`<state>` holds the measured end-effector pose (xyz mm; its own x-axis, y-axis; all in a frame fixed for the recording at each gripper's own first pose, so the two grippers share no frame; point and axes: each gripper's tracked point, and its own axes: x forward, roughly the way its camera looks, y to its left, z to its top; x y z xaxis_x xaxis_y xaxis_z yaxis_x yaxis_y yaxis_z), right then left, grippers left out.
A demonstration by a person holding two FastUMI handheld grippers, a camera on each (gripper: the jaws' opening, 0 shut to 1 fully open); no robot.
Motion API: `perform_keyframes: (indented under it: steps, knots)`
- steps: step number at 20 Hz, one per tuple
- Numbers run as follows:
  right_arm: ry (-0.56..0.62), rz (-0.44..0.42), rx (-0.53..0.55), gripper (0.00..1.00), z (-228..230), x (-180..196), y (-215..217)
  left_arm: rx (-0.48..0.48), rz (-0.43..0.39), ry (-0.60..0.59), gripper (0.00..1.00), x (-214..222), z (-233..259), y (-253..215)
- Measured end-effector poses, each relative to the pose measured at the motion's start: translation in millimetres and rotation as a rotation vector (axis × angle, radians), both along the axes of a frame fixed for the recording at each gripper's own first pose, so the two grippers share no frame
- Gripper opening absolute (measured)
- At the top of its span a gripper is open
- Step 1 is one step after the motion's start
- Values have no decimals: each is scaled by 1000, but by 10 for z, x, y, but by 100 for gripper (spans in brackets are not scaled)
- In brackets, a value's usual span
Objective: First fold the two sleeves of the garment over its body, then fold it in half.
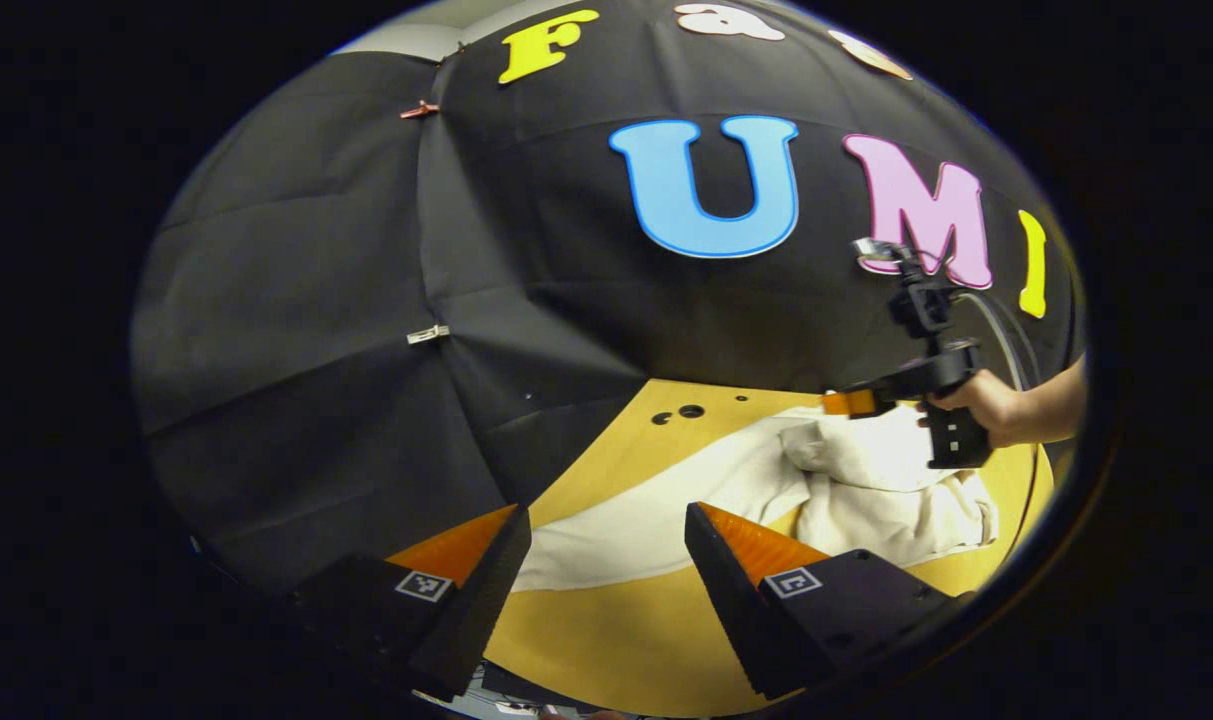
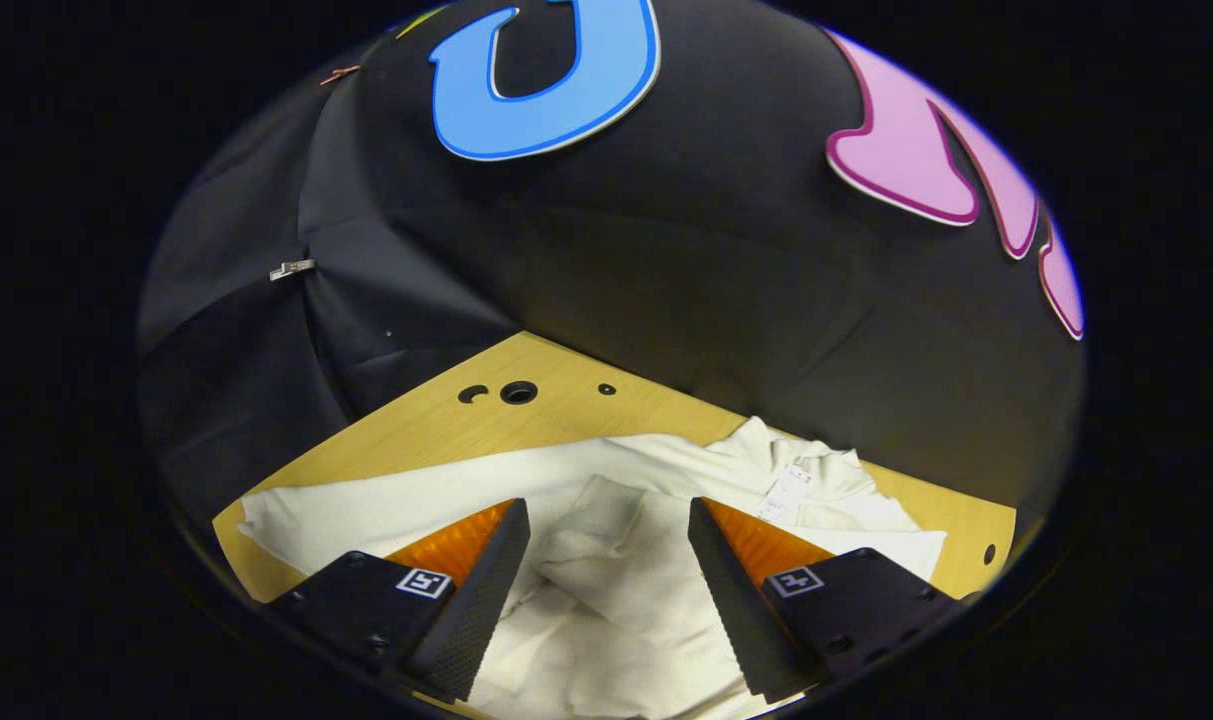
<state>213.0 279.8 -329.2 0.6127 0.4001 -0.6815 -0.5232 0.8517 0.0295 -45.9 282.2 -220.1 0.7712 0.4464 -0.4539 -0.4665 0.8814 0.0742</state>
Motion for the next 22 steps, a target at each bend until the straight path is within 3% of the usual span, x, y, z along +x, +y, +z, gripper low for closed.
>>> perform_keyframes:
  steps: [6, 11, 16, 22]
  knots:
    - [-51, -118, 9, 98, 413, -157, -610, -34, 137, 76, 96, -18, -729, 637]
    - [-50, -193, -13, 98, 586, -378, -1170, -92, 200, 170, 98, 18, -1409, 1002]
    - [-65, -250, -57, 98, 668, -729, -1648, -200, 274, 255, 98, 30, -1999, 1116]
    - [-33, -259, -72, 98, 710, -1018, -1917, -235, 296, 271, 96, 67, -2201, 1069]
